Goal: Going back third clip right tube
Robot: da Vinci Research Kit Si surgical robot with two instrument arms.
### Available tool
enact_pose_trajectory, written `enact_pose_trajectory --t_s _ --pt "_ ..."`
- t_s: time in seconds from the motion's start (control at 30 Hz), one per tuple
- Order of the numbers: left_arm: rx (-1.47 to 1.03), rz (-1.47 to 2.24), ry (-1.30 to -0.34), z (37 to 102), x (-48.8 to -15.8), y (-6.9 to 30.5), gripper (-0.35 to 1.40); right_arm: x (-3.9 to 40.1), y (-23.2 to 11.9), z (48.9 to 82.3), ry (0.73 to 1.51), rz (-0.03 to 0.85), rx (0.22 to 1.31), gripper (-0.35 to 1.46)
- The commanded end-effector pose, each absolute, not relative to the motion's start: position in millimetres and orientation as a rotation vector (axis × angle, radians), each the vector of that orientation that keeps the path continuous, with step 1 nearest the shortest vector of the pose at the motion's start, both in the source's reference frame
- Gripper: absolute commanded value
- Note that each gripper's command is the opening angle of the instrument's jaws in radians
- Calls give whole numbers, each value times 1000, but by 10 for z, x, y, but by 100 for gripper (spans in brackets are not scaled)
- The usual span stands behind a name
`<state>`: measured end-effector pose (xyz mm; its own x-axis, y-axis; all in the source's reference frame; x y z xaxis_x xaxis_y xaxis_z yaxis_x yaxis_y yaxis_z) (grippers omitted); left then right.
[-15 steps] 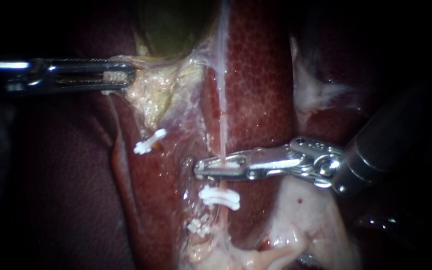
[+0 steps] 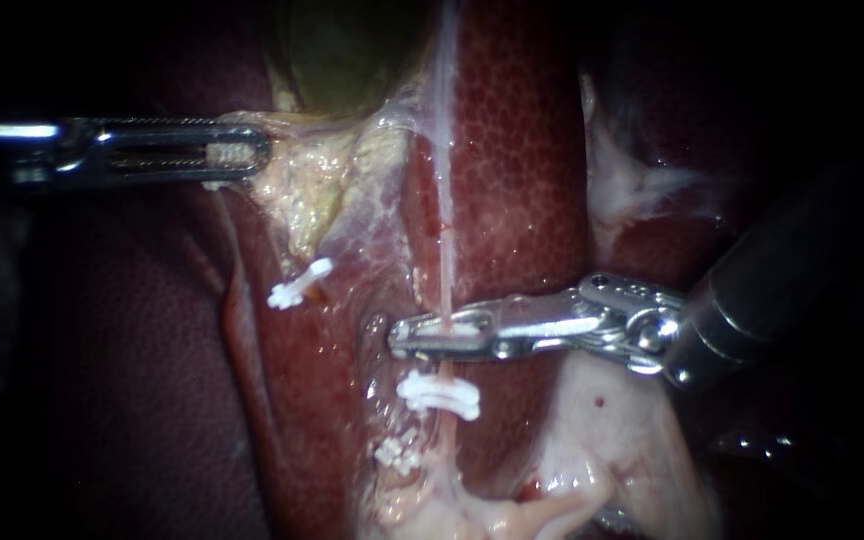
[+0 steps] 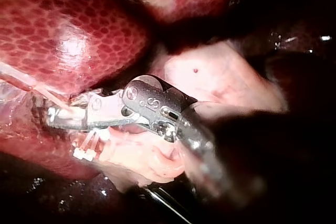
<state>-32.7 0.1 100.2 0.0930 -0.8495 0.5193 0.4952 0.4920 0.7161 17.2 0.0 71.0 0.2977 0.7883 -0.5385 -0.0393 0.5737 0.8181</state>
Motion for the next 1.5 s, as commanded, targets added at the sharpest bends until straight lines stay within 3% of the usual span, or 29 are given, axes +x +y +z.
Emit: enact_pose_trajectory --t_s 0.03,0.13,0.57,1.07,1.3,1.5 --pt "406 -1039 -1069 1002 -327 1 -18 172 1 713 1161 620 768 51" --pt "406 -1039 -1069 1002 -327 1 -18 173 3 716 1184 632 697 60" --pt "406 -1039 -1069 1002 -326 1 -18 174 -18 696 1209 520 749 60" --pt "406 -1039 -1069 1002 -326 1 -18 139 23 721 1200 558 625 60" --pt "407 -1038 -1069 1001 -324 0 -16 117 25 701 1212 519 616 60" --pt "407 -1038 -1069 1001 -324 0 -16 89 38 660 1236 445 592 60"
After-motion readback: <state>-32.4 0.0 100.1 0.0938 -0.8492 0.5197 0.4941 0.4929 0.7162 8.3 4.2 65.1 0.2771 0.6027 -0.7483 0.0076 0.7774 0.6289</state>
